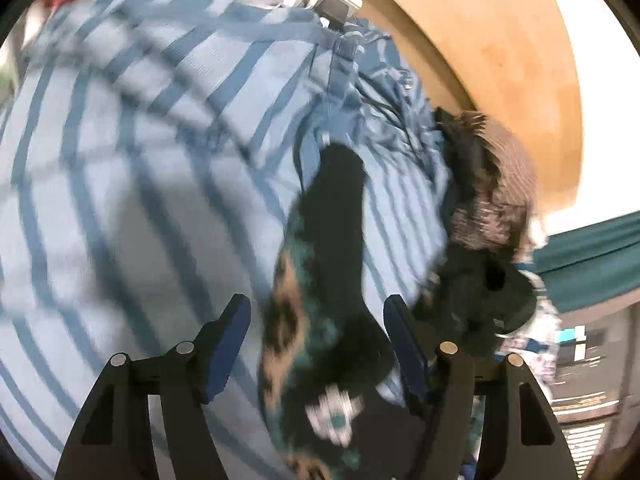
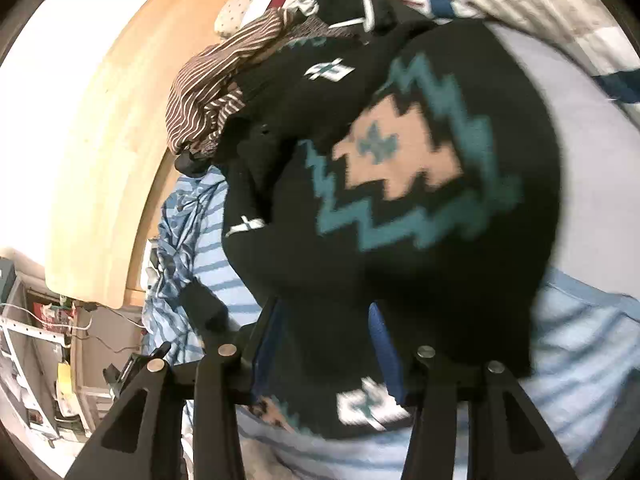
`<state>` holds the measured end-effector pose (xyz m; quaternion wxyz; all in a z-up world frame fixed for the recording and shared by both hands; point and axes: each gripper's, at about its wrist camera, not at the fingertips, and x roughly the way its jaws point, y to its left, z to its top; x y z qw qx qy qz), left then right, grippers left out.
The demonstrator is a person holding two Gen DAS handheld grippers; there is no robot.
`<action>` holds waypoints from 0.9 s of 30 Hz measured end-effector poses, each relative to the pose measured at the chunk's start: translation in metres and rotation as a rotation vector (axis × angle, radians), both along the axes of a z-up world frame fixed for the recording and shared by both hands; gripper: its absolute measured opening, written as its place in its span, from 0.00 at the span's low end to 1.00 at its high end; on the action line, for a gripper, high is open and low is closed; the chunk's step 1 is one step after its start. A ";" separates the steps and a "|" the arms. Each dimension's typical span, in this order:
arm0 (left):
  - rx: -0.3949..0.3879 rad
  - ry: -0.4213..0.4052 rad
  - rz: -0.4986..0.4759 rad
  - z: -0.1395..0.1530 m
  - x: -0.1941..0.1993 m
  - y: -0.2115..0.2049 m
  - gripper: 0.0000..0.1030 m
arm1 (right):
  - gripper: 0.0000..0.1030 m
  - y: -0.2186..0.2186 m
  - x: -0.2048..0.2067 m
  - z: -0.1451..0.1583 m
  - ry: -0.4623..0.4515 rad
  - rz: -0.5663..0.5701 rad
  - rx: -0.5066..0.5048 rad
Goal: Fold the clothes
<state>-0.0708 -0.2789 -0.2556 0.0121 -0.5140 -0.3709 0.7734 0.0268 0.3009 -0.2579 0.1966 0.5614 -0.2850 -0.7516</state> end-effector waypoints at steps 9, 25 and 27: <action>-0.046 0.003 -0.013 0.002 -0.025 0.007 0.11 | 0.61 -0.048 -0.032 -0.022 -0.056 0.034 -0.006; -0.057 -0.068 0.367 -0.009 0.111 -0.109 0.10 | 0.69 -0.070 0.012 -0.012 -0.072 0.009 -0.171; -0.007 -0.139 0.378 -0.034 0.125 -0.114 0.12 | 0.69 -0.072 0.016 -0.016 -0.090 0.007 -0.170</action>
